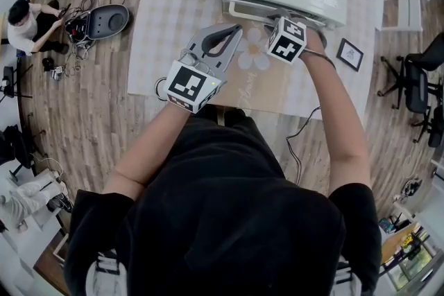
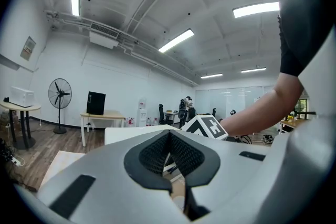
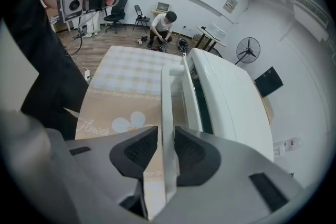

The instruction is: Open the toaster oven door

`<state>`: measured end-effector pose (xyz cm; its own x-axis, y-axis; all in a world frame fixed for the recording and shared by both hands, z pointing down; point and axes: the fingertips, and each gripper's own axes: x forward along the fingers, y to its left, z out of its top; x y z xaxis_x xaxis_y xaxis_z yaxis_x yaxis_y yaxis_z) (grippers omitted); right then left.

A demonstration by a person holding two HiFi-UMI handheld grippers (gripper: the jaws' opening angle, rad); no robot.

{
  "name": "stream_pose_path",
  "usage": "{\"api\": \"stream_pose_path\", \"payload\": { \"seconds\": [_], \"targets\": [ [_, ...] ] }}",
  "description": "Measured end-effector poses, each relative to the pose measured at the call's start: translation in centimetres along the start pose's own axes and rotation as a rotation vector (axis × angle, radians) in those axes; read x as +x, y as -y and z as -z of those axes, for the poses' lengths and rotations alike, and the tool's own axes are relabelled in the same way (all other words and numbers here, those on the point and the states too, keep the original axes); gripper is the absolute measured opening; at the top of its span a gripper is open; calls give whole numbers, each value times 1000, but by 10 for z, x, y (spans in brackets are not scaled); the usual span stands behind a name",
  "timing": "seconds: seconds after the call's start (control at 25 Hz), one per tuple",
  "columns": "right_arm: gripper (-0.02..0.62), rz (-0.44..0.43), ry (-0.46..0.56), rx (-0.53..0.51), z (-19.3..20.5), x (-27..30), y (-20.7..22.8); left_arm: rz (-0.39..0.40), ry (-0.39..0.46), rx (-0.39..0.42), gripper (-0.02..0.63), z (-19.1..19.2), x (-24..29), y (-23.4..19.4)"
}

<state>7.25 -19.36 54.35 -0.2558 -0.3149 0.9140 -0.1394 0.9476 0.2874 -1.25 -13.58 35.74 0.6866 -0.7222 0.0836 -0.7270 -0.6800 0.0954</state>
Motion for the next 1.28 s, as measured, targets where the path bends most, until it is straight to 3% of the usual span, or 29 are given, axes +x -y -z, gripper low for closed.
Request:
{"api": "stream_pose_path", "payload": {
  "seconds": [1.28],
  "targets": [
    [135,61,34,17,8,10,-73,28,-3,7,15,10,-13,32]
  ]
}}
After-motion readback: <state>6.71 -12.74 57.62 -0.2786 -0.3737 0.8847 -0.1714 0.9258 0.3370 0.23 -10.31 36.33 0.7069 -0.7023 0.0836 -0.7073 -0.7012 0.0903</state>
